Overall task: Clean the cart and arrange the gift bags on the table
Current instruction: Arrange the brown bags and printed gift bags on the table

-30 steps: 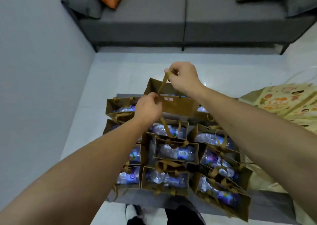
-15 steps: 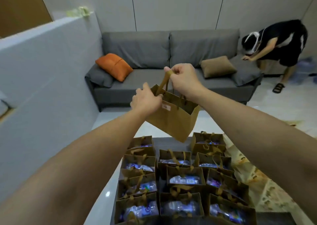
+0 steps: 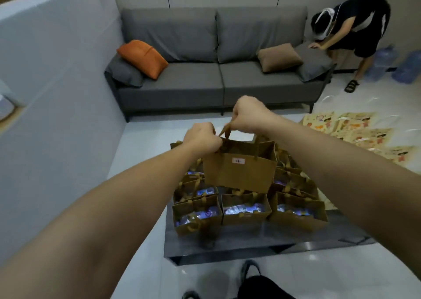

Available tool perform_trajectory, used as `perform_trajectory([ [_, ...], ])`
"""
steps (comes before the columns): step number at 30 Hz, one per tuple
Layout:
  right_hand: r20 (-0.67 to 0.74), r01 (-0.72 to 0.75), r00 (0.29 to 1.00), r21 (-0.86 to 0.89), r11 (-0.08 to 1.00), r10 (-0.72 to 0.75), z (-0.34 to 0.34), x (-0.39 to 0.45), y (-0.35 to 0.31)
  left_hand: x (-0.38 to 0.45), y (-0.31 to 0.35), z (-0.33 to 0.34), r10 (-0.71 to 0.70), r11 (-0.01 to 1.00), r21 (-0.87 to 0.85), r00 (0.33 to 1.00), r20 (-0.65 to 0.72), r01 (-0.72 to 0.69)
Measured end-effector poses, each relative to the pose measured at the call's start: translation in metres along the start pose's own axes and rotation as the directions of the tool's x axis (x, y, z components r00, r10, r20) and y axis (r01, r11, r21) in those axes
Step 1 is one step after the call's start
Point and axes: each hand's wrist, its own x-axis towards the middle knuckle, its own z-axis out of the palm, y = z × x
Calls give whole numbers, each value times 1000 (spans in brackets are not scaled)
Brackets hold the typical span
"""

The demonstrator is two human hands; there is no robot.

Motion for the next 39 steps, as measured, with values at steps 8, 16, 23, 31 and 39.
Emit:
perform_trajectory([
  [8,233,-14,972,-48,999,25,63,-72,25,-63,-8,55,41,992,108,967,251,-70],
  [16,302,38,953,-1,999,-36,82,-129,59,-119,-5,96,-75,989,-99,947,311,111],
  [23,357,7,934,11,1000,-11,136,-157,76,-150,-49,130,-154,988,61,914,375,141],
  [31,512,-44,857,-31,999,54,195,-158,94,-138,-121,164,-248,969,108,886,391,223],
  [39,599,-112,791,-59,992,125,239,-139,101,-84,-171,200,-331,940,192,889,317,282],
])
